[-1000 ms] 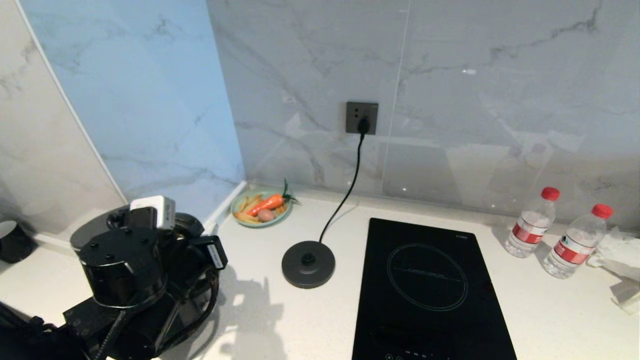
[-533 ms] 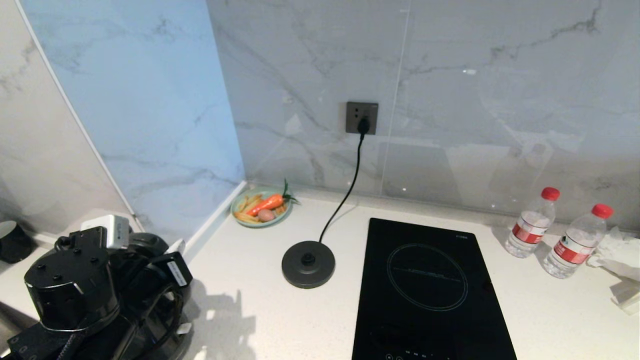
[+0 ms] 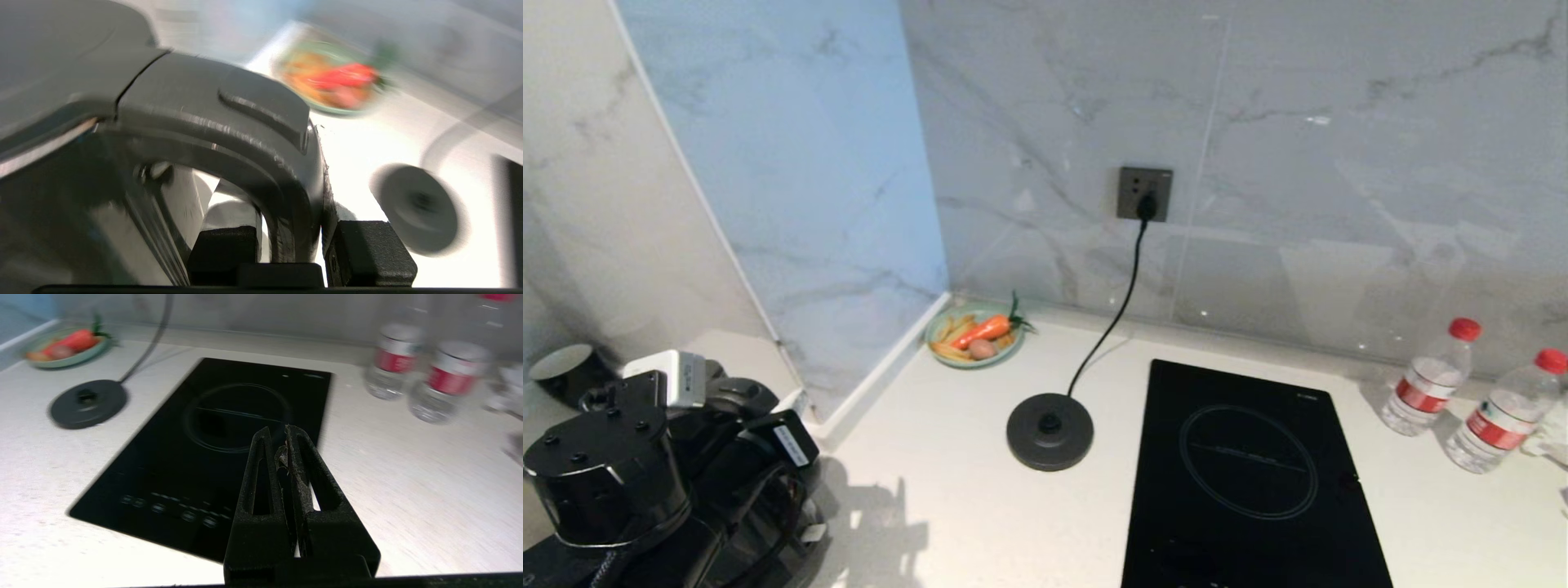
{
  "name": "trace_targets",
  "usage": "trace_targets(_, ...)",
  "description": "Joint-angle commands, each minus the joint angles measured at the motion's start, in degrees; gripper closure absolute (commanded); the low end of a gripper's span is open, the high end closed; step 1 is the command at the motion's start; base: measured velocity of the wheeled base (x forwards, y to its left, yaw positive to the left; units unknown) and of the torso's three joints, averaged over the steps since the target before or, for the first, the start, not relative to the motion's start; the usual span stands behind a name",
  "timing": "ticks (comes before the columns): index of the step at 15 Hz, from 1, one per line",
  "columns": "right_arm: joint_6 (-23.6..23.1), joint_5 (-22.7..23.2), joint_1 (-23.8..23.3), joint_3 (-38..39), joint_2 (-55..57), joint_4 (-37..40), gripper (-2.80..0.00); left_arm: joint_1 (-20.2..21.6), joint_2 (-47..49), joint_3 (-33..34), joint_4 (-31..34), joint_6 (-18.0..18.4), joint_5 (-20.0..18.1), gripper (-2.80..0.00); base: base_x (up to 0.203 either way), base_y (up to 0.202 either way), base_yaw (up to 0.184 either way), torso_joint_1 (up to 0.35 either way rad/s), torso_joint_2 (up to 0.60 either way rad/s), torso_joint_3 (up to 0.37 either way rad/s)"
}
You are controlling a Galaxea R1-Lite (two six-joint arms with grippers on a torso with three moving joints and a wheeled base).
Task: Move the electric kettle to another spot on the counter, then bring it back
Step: Place it by the sink
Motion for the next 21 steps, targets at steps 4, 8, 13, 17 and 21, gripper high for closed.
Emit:
trace_targets(4,0.0,0.0,0.0,0.0,0.0,0.0,0.0,0.0,-0.2,-0.1,-0.4,-0.1,0.3,0.0,-0.001,-0.008,0.173,-0.004,0.0,0.006)
trace_targets(8,0.0,0.0,0.1,0.0,0.0,0.0,0.0,0.0,-0.2,-0.3,-0.4,-0.1,0.3,0.0,-0.002,-0.01,0.171,0.005,0.0,-0.001)
trace_targets(13,0.0,0.0,0.0,0.0,0.0,0.0,0.0,0.0,-0.9,-0.2,-0.4,-0.1,0.3,0.0,-0.001,-0.007,0.169,0.006,0.0,-0.001)
trace_targets(17,0.0,0.0,0.1,0.0,0.0,0.0,0.0,0.1,-1.1,-0.1,-0.4,-0.1,0.4,0.0,-0.002,-0.01,0.175,0.007,0.01,-0.001)
trace_targets(21,0.0,0.0,0.0,0.0,0.0,0.0,0.0,0.1,-1.1,-0.1,-0.4,0.0,0.5,0.0,-0.002,-0.01,0.175,0.003,0.01,0.006)
